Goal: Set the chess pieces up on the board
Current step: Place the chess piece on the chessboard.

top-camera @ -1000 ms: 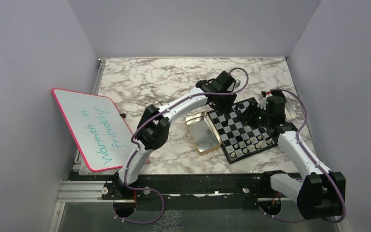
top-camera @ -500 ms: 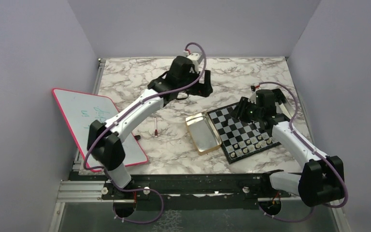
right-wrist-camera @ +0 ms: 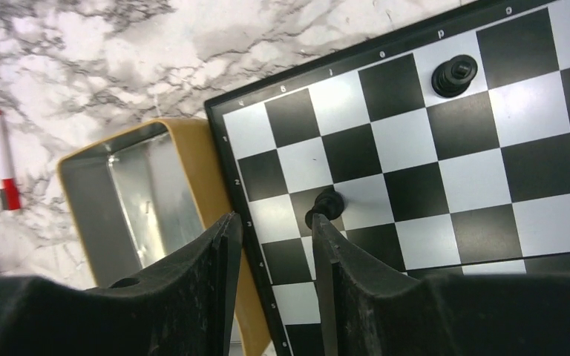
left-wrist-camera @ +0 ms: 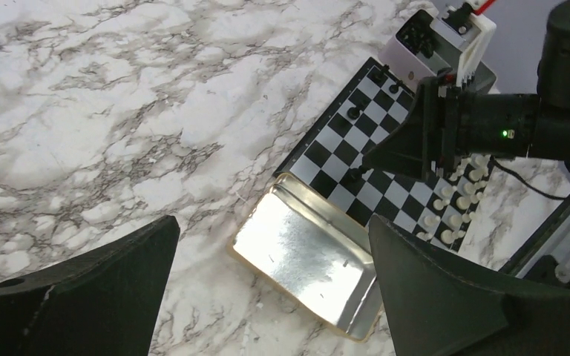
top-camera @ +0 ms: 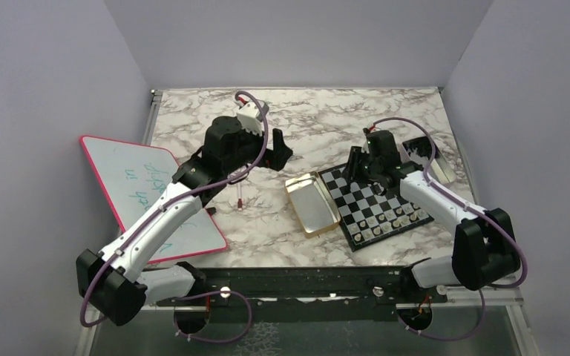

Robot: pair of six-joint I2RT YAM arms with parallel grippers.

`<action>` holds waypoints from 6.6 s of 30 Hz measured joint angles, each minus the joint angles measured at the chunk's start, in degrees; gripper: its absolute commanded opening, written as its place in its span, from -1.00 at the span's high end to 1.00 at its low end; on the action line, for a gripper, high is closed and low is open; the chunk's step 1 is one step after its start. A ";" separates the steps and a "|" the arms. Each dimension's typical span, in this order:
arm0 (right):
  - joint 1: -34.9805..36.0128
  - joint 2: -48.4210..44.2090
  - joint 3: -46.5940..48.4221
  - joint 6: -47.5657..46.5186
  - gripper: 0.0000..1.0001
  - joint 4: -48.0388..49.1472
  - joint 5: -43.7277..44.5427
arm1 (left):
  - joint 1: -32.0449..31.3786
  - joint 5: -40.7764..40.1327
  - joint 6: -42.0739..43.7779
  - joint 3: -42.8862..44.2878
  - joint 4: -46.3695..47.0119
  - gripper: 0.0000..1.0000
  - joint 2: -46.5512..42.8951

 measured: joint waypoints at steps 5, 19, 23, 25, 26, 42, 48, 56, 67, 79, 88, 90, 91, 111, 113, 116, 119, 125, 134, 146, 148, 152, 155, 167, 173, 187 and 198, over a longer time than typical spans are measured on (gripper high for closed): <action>2.45 2.89 0.35 -0.59 0.07 -1.88 4.52 | 0.00 0.07 6.54 -6.03 0.04 -0.98 -5.92; 3.32 7.21 2.54 -3.08 0.29 -4.63 11.45 | 0.00 -2.86 10.75 -14.47 1.07 -0.98 -12.17; 3.32 7.96 3.34 -3.32 0.33 -4.66 11.50 | 0.00 -4.28 11.04 -14.51 1.14 -0.98 -12.85; 3.32 8.61 3.82 -3.39 0.36 -4.70 11.50 | 0.00 -4.92 11.17 -14.58 1.16 -0.98 -13.68; 3.37 9.03 4.09 -3.41 0.38 -4.70 11.50 | 0.00 -5.29 11.30 -14.58 1.16 -0.98 -13.97; 4.46 11.58 7.85 -4.11 0.70 -7.28 12.94 | 0.00 -8.59 11.93 -14.64 1.16 -0.98 -15.45; 4.46 13.31 11.98 -3.80 0.70 -7.89 15.23 | -0.02 -8.57 11.93 -14.67 1.16 -0.98 -15.45; 4.35 16.26 14.62 -2.64 0.70 -6.93 18.23 | 0.00 -8.57 11.93 -14.71 1.16 -0.98 -15.43; 2.25 19.21 14.62 -1.09 0.70 -5.14 18.84 | 0.00 -8.57 11.93 -14.88 1.16 -0.98 -15.43; 0.15 19.21 14.62 -1.14 0.70 -3.85 19.15 | 0.00 -8.57 11.93 -14.88 1.16 -0.98 -15.43; -0.39 19.41 15.02 -1.14 0.69 -3.85 19.15 | -0.02 -8.57 11.93 -14.88 1.16 -0.98 -15.43; -0.55 19.43 15.37 -1.14 0.69 -3.80 19.12 | 0.00 -8.57 11.93 -14.88 1.16 -0.98 -15.43; -0.57 19.43 15.47 -1.14 0.69 -3.78 19.12 | -0.02 -8.57 11.93 -14.91 1.16 -0.98 -15.43; -1.64 20.85 15.56 -0.04 0.67 -2.47 17.53 | 0.00 -8.61 11.98 -14.97 1.16 -0.98 -15.45; -1.68 21.14 15.56 -0.02 0.66 -2.34 17.38 | 0.00 -8.61 11.98 -14.97 1.16 -0.98 -15.45; -1.68 21.16 15.56 0.13 0.63 -2.05 17.29 | 0.00 -8.61 11.98 -14.97 1.16 -0.98 -15.45; -1.68 21.16 15.54 0.37 0.56 -2.03 17.11 | 0.00 -8.61 11.98 -14.97 1.16 -0.98 -15.45; -1.68 21.16 15.54 0.59 0.49 -2.05 17.00 | -0.02 -8.59 11.96 -14.97 1.16 -0.98 -15.45; -1.68 21.16 15.56 0.59 0.50 -2.19 17.00 | 0.00 -8.59 11.96 -14.97 1.16 -0.98 -15.45; -1.68 21.16 15.56 0.33 0.51 -2.82 17.33 | 0.00 -8.59 11.96 -14.97 1.16 -0.98 -15.45; -1.68 21.16 15.56 0.31 0.51 -2.82 17.33 | -0.02 -8.59 11.98 -14.97 1.16 -0.98 -15.45; -1.68 21.16 15.58 0.31 0.52 -2.99 17.33 | 0.00 -8.61 11.98 -14.97 1.16 -0.98 -15.45; -1.68 21.16 15.72 0.28 0.55 -3.28 17.33 | 0.00 -8.59 11.96 -14.97 1.18 -0.98 -15.45; -1.68 21.16 15.80 -0.11 0.44 -3.67 17.33 | 0.00 -8.59 11.98 -14.97 1.16 -0.98 -15.45; -1.68 21.14 16.59 -0.44 0.38 -4.31 17.33 | 0.00 -8.61 11.98 -14.97 1.16 -0.98 -15.45; -2.32 16.04 22.03 -3.85 0.34 -7.69 21.68 | -0.02 -8.57 11.93 -14.97 1.16 -0.98 -15.45; -19.10 15.91 26.38 -4.61 0.38 -7.10 22.97 | -0.02 -8.35 11.21 -14.97 1.14 -0.98 -15.45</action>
